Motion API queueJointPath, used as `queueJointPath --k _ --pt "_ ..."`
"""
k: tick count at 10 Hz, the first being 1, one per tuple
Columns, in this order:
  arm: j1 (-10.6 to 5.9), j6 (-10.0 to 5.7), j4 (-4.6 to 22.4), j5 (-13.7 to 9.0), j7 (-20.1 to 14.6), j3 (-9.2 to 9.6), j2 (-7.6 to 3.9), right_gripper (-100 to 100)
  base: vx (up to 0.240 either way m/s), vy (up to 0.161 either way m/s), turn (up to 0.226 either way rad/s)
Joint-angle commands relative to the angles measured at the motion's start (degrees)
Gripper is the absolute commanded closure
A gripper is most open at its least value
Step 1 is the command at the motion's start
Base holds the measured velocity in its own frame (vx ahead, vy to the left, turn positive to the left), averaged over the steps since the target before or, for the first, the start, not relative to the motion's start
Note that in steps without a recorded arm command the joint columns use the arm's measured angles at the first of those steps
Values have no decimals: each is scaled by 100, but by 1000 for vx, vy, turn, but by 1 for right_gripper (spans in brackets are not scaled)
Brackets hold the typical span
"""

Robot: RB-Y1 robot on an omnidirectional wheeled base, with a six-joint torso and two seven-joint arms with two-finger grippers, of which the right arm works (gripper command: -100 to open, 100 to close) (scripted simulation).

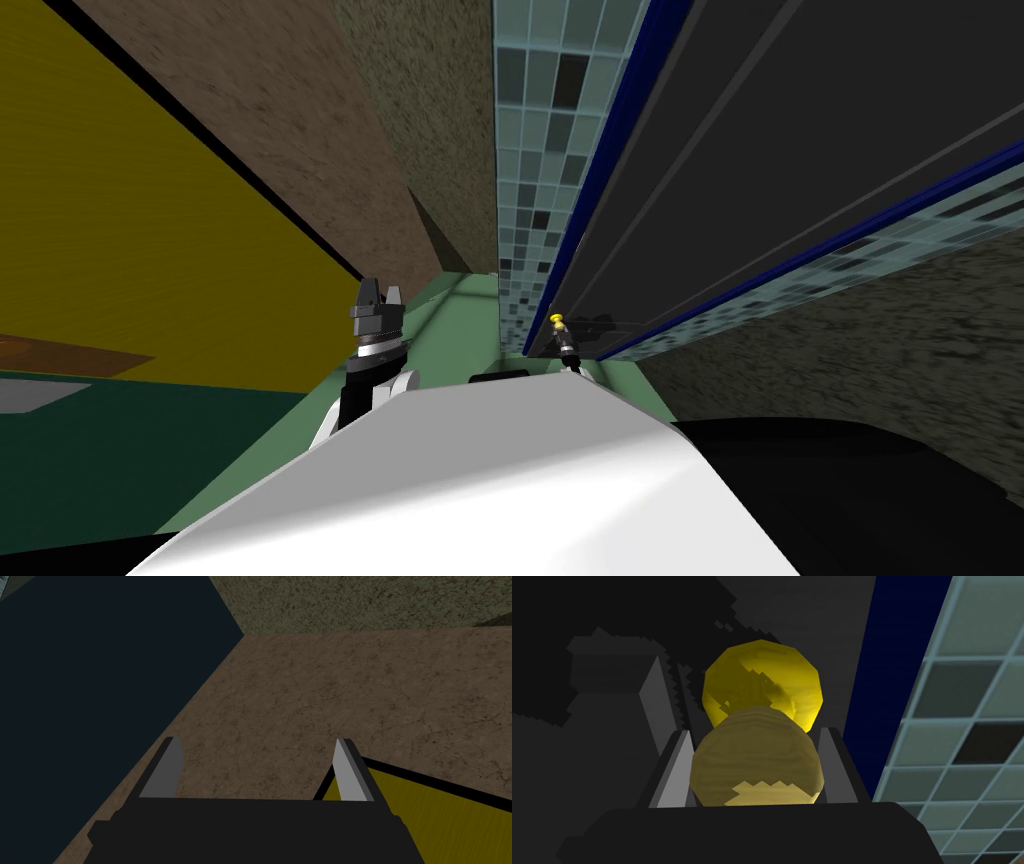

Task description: Pull the door open

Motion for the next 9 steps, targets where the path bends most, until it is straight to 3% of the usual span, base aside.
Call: queueJointPath --k 1,4,9 --pt "6 -5 7 9 -2 20 26 100 -21 0 15" --pt "6 -5 7 9 -2 20 26 100 -7 1 -1" --pt "2 22 23 -255 -592 147 -38 100 -38 -17 42"
